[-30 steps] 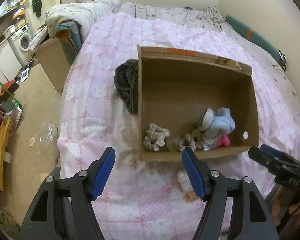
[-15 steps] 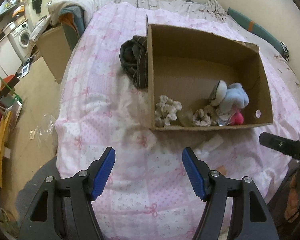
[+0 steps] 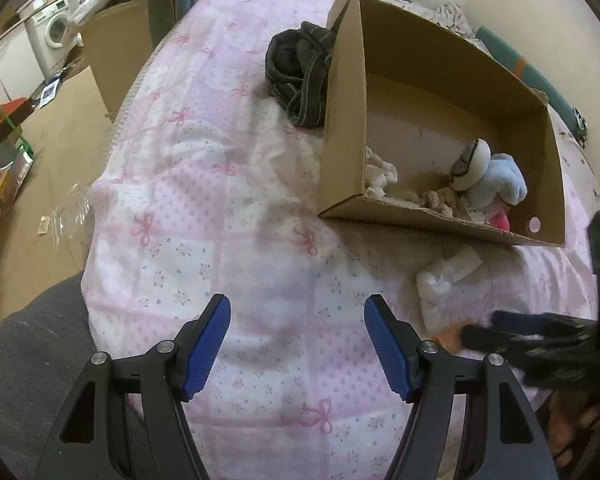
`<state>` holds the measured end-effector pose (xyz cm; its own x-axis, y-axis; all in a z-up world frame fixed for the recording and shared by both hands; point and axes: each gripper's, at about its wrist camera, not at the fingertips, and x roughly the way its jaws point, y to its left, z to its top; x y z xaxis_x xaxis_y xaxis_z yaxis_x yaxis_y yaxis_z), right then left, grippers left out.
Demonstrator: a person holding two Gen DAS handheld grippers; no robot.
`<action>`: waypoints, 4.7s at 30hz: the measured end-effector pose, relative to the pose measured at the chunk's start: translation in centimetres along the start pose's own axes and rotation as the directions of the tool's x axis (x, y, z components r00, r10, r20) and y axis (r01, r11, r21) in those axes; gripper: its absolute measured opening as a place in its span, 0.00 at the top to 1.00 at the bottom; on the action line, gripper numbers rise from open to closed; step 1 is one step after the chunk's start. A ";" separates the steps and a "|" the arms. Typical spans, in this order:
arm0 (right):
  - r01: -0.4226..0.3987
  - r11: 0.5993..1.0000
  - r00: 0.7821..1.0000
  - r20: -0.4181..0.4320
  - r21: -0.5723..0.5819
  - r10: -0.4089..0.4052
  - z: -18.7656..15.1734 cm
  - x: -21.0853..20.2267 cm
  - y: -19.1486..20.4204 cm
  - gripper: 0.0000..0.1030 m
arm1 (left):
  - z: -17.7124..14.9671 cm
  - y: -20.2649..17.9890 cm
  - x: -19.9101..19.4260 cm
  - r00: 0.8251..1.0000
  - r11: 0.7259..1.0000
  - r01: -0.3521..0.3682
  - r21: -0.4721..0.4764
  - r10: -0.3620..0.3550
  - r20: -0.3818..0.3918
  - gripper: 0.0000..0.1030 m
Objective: Organize soft objects
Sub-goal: 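Withdraw from the box and grasp the tan cork cylinder with the right gripper, then grasp the white sock with the left gripper while the right holds the cork, then carry the sock and cork over the box and open both grippers, then withdraw both grippers up out of the box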
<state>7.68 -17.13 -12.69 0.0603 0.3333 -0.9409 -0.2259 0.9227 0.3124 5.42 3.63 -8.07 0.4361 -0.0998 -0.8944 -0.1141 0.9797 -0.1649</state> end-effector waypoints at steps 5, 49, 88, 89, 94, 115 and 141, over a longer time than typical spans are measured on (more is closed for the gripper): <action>0.054 0.996 0.998 -0.021 -0.075 -0.056 -0.2 1.7 1.5 0.70 | 0.1 0.3 0.3 1.000 1.000 0.015 -0.015 -0.015 -0.011 0.35; -0.248 0.935 0.942 0.288 0.253 0.172 -1.7 -9.0 -6.1 0.92 | 2.9 -10.8 7.7 0.974 0.992 0.061 0.114 -0.034 -0.224 0.78; -0.219 0.973 0.874 0.458 0.067 0.165 4.9 -16.1 -5.3 0.92 | 11.8 -8.0 -8.0 0.991 0.995 -0.048 0.091 0.036 0.130 0.78; -0.216 0.974 0.873 0.461 0.069 0.161 5.4 -16.1 -5.6 0.92 | 12.2 -8.2 -7.8 0.991 0.994 -0.053 0.097 0.039 0.131 0.78; -0.228 0.970 0.864 0.476 0.086 0.162 7.5 -15.6 -7.2 0.92 | 12.9 -9.1 -5.7 0.992 0.993 -0.063 0.099 0.052 0.113 0.78; -0.317 0.942 0.918 0.282 0.107 0.277 8.3 -9.3 -7.8 0.91 | 12.3 -12.1 1.7 0.995 0.981 -0.097 0.165 0.096 0.017 0.77; -0.205 0.976 0.842 0.522 0.073 0.138 4.7 -16.2 -7.4 0.01 | 10.2 -11.5 -6.4 0.969 0.964 -0.223 0.142 0.203 0.144 0.32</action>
<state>12.93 -28.44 0.82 0.5267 0.5087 -0.6810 -0.1615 0.8464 0.5074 13.01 -5.21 3.81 0.5278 0.1272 -0.8398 -0.0807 0.9918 0.0995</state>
